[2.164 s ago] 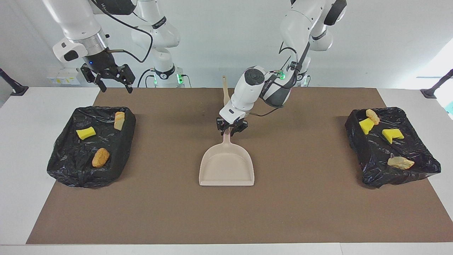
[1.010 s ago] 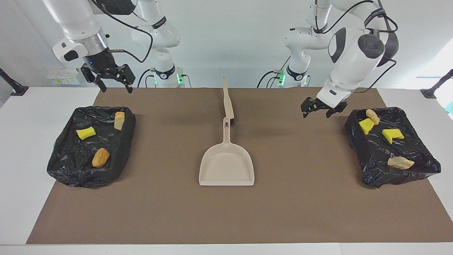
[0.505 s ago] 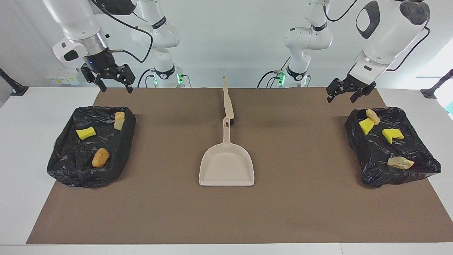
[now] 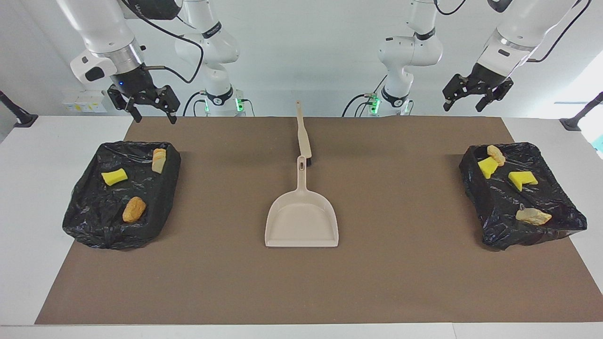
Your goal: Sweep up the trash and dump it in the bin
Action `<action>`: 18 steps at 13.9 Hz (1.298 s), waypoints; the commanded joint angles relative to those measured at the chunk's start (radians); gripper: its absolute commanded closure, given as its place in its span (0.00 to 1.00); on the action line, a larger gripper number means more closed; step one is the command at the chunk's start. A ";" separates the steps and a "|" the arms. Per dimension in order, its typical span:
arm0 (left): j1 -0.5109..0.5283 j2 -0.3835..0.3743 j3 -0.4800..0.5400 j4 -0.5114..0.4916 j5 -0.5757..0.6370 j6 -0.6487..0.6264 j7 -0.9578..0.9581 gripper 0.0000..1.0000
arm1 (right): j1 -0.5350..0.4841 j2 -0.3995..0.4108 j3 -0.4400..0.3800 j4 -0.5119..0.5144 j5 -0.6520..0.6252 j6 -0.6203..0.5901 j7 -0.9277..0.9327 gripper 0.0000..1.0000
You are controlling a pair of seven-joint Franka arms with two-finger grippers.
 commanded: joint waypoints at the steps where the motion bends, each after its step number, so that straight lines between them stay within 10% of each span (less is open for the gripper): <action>1: -0.002 0.007 0.005 0.051 0.021 -0.052 0.003 0.00 | -0.009 -0.018 0.005 -0.022 0.012 0.018 -0.004 0.00; 18: 0.003 -0.001 0.010 0.054 0.034 -0.071 -0.003 0.00 | -0.009 -0.018 0.005 -0.022 0.012 0.020 -0.004 0.00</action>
